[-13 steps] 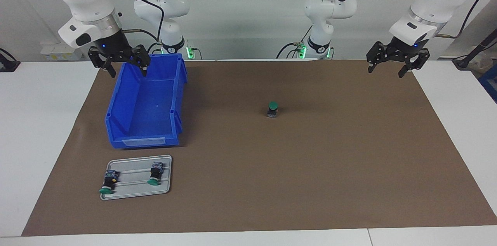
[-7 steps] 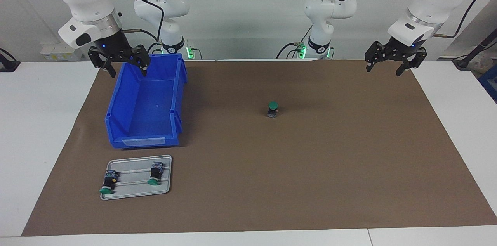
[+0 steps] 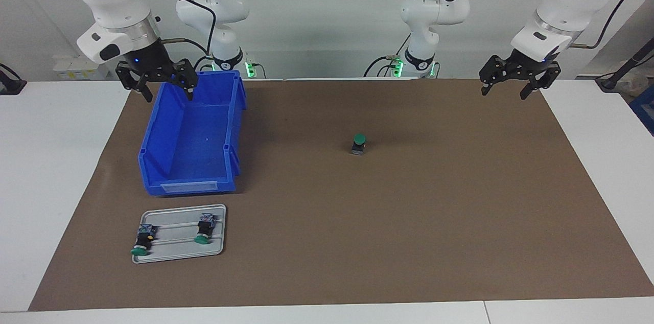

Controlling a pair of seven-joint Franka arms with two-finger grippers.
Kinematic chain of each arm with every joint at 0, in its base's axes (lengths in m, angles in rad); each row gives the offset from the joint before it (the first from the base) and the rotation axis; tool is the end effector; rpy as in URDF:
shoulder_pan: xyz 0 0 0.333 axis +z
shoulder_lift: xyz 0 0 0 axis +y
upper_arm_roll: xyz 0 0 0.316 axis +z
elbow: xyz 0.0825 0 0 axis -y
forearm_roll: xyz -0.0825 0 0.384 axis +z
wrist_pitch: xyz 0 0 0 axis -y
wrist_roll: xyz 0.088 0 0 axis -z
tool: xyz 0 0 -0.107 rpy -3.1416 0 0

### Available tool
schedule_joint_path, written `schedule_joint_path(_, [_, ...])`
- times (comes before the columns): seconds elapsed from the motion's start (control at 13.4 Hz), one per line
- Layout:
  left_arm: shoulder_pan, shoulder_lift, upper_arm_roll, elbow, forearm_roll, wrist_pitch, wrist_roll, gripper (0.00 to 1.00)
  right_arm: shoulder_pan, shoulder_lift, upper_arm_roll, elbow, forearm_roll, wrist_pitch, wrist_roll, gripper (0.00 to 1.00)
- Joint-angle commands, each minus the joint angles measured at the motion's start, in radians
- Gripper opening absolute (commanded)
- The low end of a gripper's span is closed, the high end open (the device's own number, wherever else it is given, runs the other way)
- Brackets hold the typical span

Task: Place and press button with both arms

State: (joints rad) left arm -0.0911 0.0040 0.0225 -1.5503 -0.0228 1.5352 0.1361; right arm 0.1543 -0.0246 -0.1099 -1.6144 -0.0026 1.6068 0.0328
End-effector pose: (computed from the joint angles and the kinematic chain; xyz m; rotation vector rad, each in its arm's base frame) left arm 0.5508 -0.0404 0.6289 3.1017 -0.3195 -0.0286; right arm 0.5496 0.0234 0.6206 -3.1407 -0.0183 -0.0264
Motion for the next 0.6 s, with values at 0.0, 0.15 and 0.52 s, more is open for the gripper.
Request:
schedule_joint_path(0.0, [0.011,-0.027,0.000,-0.028,-0.002,-0.006,-0.013,1.00,-0.005,-0.023,0.001,-0.024,0.020,-0.004,-0.027,0.99])
schedule_joint_path(0.15, [0.020,-0.027,0.002,-0.028,-0.002,-0.006,-0.013,1.00,-0.007,-0.023,0.001,-0.024,0.020,-0.004,-0.025,0.99])
schedule_joint_path(0.52, [0.024,-0.027,0.000,-0.028,-0.002,-0.006,-0.013,1.00,-0.005,-0.023,0.001,-0.024,0.020,-0.004,-0.025,0.99])
